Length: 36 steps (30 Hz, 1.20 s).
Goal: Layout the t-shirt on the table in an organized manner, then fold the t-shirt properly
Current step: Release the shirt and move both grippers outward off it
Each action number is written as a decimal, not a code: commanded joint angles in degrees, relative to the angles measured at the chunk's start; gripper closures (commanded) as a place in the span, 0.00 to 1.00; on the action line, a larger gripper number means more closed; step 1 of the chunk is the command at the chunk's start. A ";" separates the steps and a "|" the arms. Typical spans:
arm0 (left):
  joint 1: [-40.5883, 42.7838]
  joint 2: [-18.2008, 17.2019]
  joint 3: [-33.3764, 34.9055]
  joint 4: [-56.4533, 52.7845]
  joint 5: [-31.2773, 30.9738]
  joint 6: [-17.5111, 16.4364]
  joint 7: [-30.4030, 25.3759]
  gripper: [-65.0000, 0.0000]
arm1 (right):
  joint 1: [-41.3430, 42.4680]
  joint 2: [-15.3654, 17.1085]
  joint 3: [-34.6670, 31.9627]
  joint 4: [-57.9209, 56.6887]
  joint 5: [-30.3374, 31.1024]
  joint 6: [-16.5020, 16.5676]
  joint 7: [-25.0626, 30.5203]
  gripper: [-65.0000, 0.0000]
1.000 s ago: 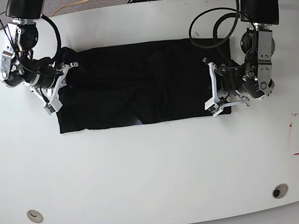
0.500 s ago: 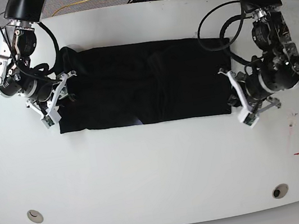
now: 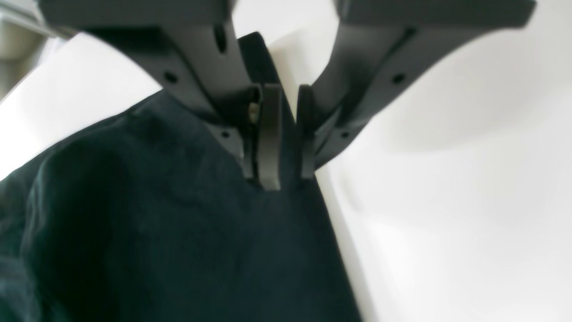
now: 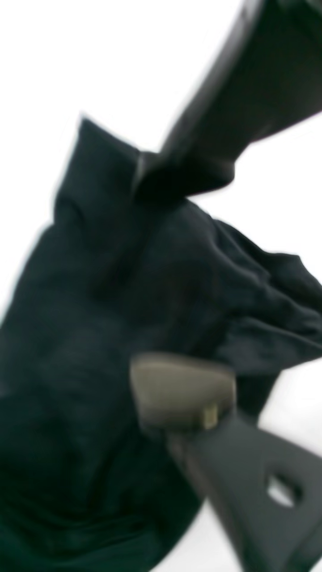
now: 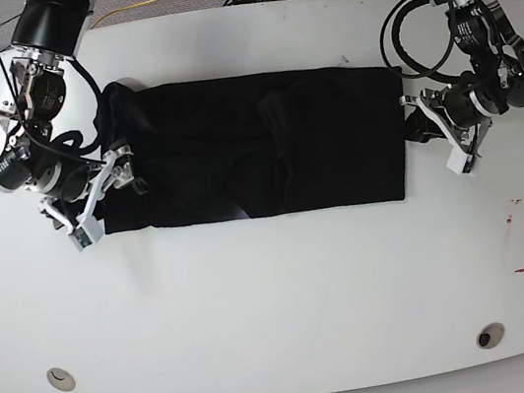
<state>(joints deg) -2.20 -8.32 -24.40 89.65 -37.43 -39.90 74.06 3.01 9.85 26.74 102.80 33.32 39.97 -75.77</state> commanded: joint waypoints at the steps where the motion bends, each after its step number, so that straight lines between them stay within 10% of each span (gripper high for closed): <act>1: -1.10 -0.69 0.10 0.16 -2.70 -0.10 -3.07 0.94 | 1.70 -0.13 3.37 1.24 4.17 0.03 -0.15 0.00; 36: -3.56 -3.86 11.26 -13.38 3.10 0.82 -12.48 0.94 | 6.80 2.51 16.38 -8.17 12.44 0.03 -4.23 0.00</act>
<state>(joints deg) -4.80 -11.64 -13.15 75.46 -35.64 -39.46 61.56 8.56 11.62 41.56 98.72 44.88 39.94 -81.06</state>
